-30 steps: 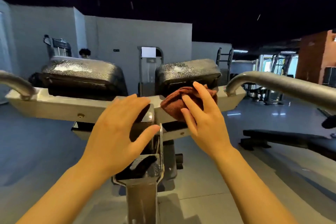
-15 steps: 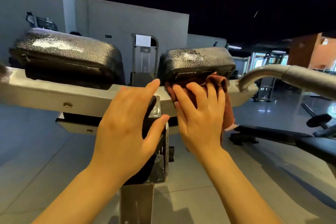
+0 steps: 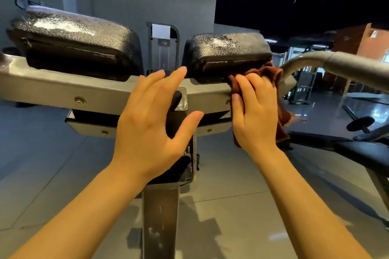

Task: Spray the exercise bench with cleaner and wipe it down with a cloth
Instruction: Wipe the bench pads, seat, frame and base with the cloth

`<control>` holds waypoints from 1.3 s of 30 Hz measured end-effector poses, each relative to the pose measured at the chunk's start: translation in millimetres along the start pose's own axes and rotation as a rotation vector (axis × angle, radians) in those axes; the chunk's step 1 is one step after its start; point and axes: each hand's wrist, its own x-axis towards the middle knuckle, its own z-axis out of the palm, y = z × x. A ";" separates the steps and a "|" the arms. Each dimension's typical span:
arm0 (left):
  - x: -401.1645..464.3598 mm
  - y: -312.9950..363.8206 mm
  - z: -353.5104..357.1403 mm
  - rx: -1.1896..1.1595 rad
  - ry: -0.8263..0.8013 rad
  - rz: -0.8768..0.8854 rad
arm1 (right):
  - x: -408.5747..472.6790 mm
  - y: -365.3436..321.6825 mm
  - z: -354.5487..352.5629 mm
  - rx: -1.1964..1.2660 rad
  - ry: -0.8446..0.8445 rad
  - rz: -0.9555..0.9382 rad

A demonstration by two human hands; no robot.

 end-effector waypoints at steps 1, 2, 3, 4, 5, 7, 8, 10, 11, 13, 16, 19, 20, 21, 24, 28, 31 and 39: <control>-0.6 0.3 -0.2 -0.001 0.001 0.002 | -1.1 -16.4 2.5 0.058 0.001 -0.029; -0.6 0.2 -0.4 0.002 0.005 0.006 | -1.6 -32.7 5.7 0.109 -0.010 -0.076; -0.2 0.1 -0.6 0.007 0.008 0.012 | -1.3 -46.5 8.7 0.148 -0.028 -0.121; 0.1 0.2 -0.7 0.009 0.009 0.019 | -0.1 -56.3 10.4 0.173 -0.051 -0.157; 0.1 0.1 -1.0 0.006 0.010 0.023 | 1.9 -60.6 10.7 0.175 -0.075 -0.190; -2.8 -0.4 -2.9 -0.023 0.000 0.014 | 4.9 -51.1 6.7 0.098 -0.122 -0.272; -6.3 -1.8 -3.7 -0.026 -0.004 0.007 | 5.6 -40.4 4.3 0.040 -0.138 -0.300; -18.8 -5.4 -4.1 0.007 -0.017 -0.012 | 4.7 -16.0 -1.8 -0.052 -0.144 -0.264; -25.2 -7.2 -3.3 0.017 -0.025 -0.029 | 4.1 -4.9 -4.8 -0.083 -0.136 -0.211; -33.0 -9.7 -0.7 0.004 -0.037 -0.064 | 3.4 12.6 -10.0 -0.133 -0.123 -0.094; -32.9 -13.4 3.0 0.010 -0.042 -0.068 | 2.7 16.5 -11.7 -0.095 -0.092 0.032; -33.2 -14.8 4.5 -0.008 -0.036 -0.064 | 4.1 -7.9 -9.3 -0.011 -0.027 0.061; -33.4 -14.5 4.7 -0.016 -0.036 -0.064 | 5.4 -20.1 -7.2 0.002 -0.037 0.008; -33.2 -14.0 4.7 -0.020 -0.036 -0.062 | 6.9 -32.3 -4.4 0.014 -0.062 -0.057; -32.2 -14.0 4.1 0.014 -0.044 -0.061 | 8.4 -56.0 2.9 0.031 -0.137 -0.158; -35.9 -11.3 2.0 0.039 -0.045 -0.074 | 6.7 -30.7 -6.9 -0.095 -0.250 -0.298; -41.4 -11.6 1.7 0.074 -0.059 -0.065 | 11.9 6.8 -22.8 -0.161 -0.275 -0.213; -41.4 -9.2 4.3 0.003 -0.034 -0.080 | 8.1 -4.2 -15.3 -0.079 -0.130 -0.216</control>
